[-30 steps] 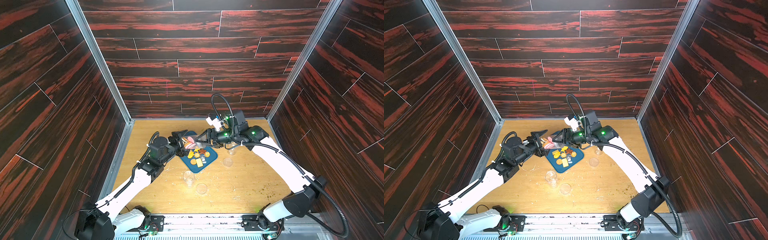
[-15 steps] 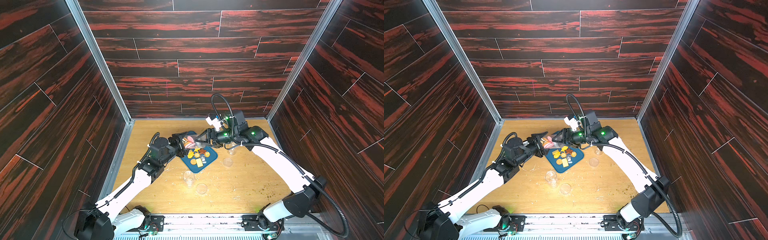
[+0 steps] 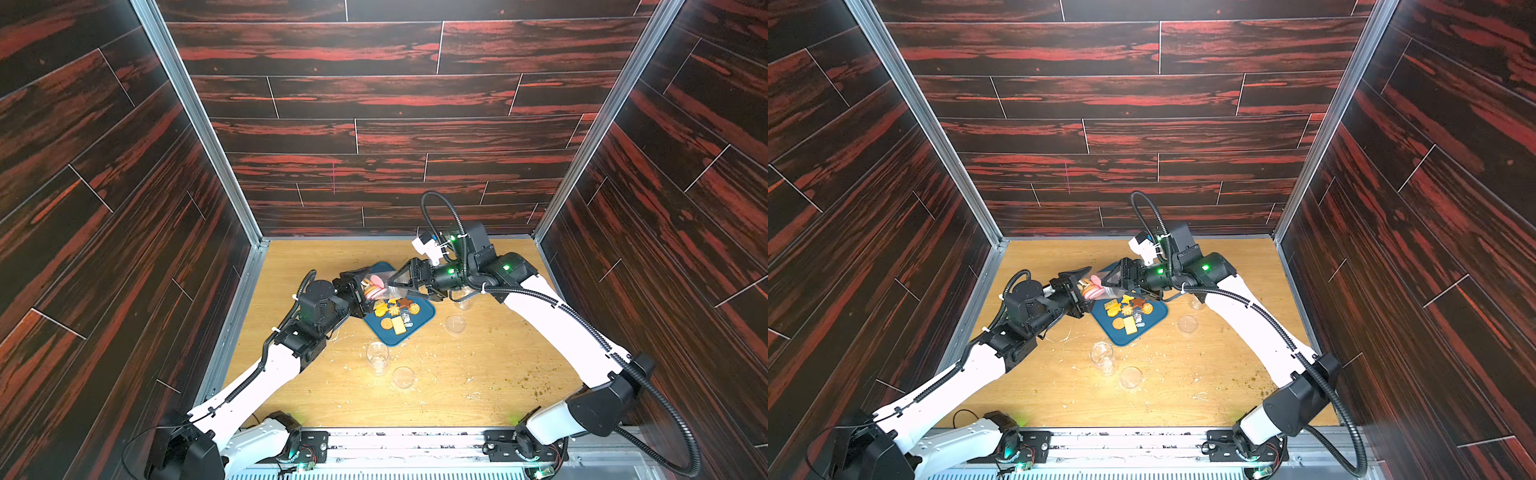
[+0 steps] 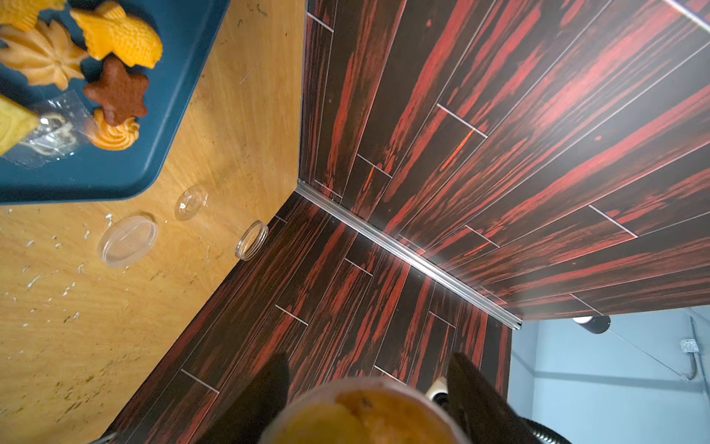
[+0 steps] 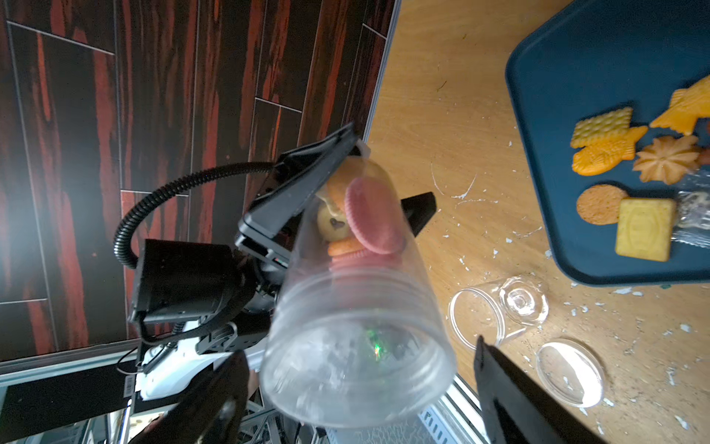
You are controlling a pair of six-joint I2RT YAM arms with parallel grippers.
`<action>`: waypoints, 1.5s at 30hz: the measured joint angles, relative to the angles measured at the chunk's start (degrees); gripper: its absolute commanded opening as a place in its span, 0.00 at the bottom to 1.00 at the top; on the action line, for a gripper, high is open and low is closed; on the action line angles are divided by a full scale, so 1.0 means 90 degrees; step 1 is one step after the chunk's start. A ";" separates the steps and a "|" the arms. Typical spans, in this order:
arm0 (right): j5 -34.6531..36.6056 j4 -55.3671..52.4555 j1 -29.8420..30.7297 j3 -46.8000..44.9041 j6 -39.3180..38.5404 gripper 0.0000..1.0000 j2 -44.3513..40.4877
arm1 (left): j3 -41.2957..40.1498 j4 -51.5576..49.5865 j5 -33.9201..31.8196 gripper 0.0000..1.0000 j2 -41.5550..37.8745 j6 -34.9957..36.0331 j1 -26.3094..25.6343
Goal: Pour the cookies out of the jar
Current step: Pick up the jar from the center of the board.
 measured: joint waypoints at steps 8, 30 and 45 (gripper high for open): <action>0.0019 0.0022 0.0002 0.0012 0.0131 0.90 -0.0024 | -0.0005 -0.0068 -0.0034 0.59 -0.0090 0.0007 0.0000; 0.0046 -0.0075 0.0058 0.0323 0.0301 0.92 0.0092 | -0.0282 -0.0291 -0.0238 0.59 -0.0624 0.0053 0.0000; 0.0058 -0.0119 0.0138 0.0216 0.0296 0.86 0.0119 | -0.0272 -0.0342 -0.0129 0.59 -0.0527 0.0148 0.0000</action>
